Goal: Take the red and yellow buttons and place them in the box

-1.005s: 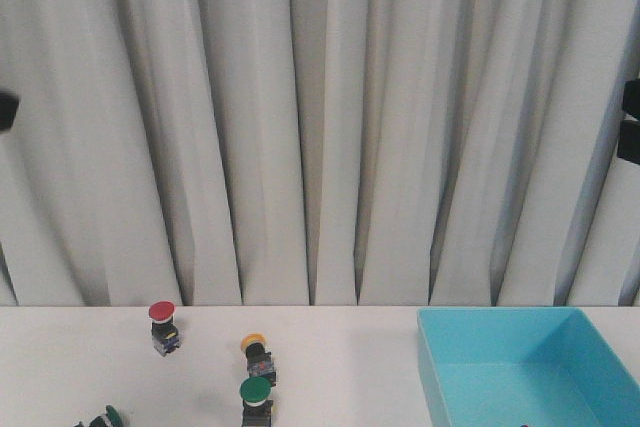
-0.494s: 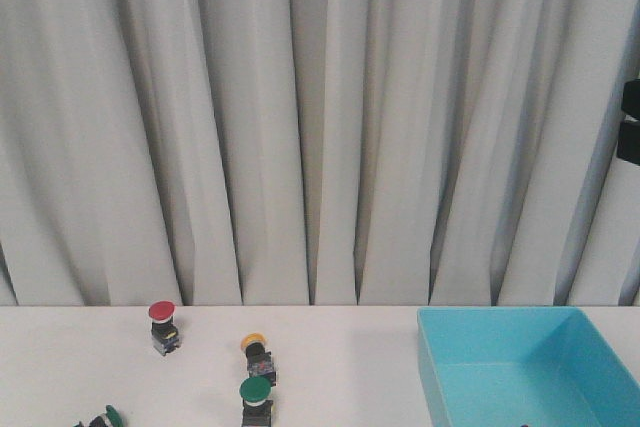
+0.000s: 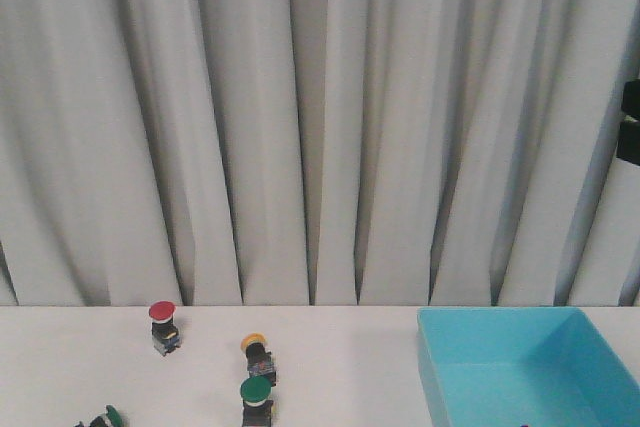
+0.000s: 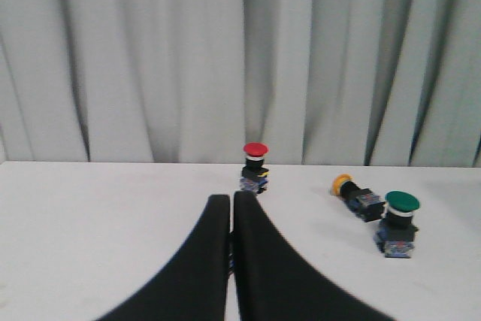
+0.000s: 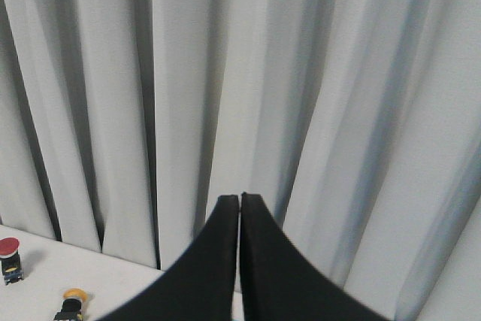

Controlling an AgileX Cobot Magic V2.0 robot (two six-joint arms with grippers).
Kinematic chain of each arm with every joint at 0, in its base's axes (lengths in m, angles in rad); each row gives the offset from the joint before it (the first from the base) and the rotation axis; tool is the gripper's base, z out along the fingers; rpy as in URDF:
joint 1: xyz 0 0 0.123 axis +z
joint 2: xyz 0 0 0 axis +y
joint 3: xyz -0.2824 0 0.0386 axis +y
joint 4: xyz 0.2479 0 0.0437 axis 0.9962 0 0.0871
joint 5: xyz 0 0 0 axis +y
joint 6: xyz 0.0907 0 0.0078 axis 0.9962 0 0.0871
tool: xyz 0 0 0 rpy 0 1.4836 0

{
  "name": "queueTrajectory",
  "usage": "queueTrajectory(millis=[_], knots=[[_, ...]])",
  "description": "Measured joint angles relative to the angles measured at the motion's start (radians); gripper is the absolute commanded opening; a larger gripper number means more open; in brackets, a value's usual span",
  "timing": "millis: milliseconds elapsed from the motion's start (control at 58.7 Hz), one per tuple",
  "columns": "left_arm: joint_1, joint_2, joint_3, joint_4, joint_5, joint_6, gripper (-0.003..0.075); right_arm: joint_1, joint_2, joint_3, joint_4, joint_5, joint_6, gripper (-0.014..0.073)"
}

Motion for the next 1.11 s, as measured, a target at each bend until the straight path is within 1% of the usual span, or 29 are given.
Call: queueTrajectory(millis=[119, 272, 562, 834, 1107], knots=[[0.041, -0.013, 0.0, 0.005, 0.054, 0.0, -0.0006, 0.0, 0.0, 0.0, 0.0, 0.0, 0.0, -0.0008], [0.043, -0.014, 0.0, 0.005, 0.083, 0.0, -0.0006, 0.0, 0.0, 0.0, 0.0, 0.0, 0.0, -0.0008], [0.043, -0.014, 0.0, 0.004, 0.083, 0.0, -0.0006, 0.0, 0.0, 0.0, 0.0, 0.0, 0.0, -0.0008], [0.043, -0.014, 0.0, 0.004, 0.072, 0.082, -0.0006, 0.0, 0.0, 0.0, 0.0, 0.0, 0.0, -0.0008], [0.009, -0.014, 0.0, -0.016, 0.062, 0.097, -0.0006, 0.0, 0.0, 0.0, 0.0, 0.0, 0.0, -0.0008]])
